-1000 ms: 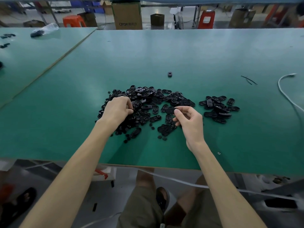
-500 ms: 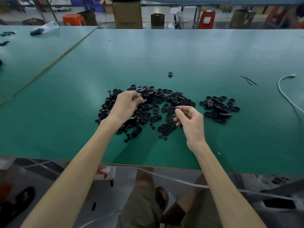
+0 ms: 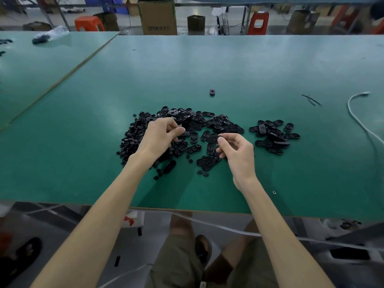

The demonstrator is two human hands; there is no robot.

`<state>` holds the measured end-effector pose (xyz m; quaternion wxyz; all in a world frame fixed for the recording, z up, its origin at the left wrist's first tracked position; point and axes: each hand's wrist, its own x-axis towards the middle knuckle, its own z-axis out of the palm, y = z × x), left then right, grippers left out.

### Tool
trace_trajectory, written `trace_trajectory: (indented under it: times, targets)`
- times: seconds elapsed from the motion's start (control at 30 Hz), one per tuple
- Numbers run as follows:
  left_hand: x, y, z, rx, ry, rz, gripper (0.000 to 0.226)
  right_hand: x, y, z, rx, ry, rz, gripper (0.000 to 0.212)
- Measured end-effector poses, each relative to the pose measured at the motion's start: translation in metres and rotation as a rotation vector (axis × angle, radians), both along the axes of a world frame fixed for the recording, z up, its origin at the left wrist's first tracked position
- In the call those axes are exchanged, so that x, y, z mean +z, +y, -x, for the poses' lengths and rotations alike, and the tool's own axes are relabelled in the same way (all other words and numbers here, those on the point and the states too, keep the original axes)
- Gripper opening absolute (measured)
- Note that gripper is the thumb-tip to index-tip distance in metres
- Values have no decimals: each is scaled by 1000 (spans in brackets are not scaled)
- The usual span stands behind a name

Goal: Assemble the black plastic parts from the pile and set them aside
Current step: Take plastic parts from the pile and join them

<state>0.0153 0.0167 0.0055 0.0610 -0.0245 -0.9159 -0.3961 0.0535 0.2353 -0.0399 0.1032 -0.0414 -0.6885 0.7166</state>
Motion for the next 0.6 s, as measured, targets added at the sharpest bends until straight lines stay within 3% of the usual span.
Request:
trace_trajectory:
  times: [0.23,0.6]
  targets:
    - [5,24,-7,-144,-63,-349,22,0,0,0,-10,8,29,6]
    - [-3,53,-14,-145,-50,-469,13,-2,0,0,-20,15,54,9]
